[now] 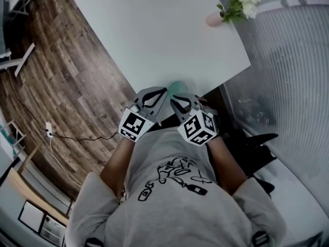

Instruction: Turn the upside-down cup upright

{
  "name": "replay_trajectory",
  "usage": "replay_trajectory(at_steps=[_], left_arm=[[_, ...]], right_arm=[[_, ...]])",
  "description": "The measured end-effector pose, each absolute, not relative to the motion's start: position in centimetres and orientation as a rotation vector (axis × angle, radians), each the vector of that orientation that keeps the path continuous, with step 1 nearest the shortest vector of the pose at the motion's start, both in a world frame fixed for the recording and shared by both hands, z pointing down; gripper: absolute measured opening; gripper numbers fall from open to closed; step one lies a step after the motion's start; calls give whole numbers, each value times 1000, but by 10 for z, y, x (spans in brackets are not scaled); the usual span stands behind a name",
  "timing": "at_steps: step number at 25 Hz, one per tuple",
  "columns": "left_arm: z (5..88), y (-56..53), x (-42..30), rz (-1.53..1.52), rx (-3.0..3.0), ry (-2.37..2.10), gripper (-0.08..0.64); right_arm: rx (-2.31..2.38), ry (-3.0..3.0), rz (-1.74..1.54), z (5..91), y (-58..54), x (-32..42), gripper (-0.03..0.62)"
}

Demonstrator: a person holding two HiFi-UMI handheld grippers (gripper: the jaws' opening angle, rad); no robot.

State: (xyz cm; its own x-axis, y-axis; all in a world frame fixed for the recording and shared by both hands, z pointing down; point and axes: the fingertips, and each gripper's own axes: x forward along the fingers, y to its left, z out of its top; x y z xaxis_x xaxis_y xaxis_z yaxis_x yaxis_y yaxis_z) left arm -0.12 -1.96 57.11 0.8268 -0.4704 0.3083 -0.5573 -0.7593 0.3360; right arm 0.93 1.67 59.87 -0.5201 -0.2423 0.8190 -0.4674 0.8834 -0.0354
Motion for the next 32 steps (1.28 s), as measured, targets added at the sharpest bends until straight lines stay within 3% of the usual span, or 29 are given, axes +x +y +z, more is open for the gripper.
replay_trajectory(at_steps=[2, 5, 32], left_arm=[[578, -18, -3, 303, 2577, -765, 3], [585, -16, -5, 315, 2564, -771, 3], [628, 2, 1, 372, 2507, -768, 3]], right_arm=[[489, -2118, 325, 606, 19, 10, 55], [464, -2079, 329, 615, 22, 11, 126], [305, -1870, 141, 667, 33, 24, 117]])
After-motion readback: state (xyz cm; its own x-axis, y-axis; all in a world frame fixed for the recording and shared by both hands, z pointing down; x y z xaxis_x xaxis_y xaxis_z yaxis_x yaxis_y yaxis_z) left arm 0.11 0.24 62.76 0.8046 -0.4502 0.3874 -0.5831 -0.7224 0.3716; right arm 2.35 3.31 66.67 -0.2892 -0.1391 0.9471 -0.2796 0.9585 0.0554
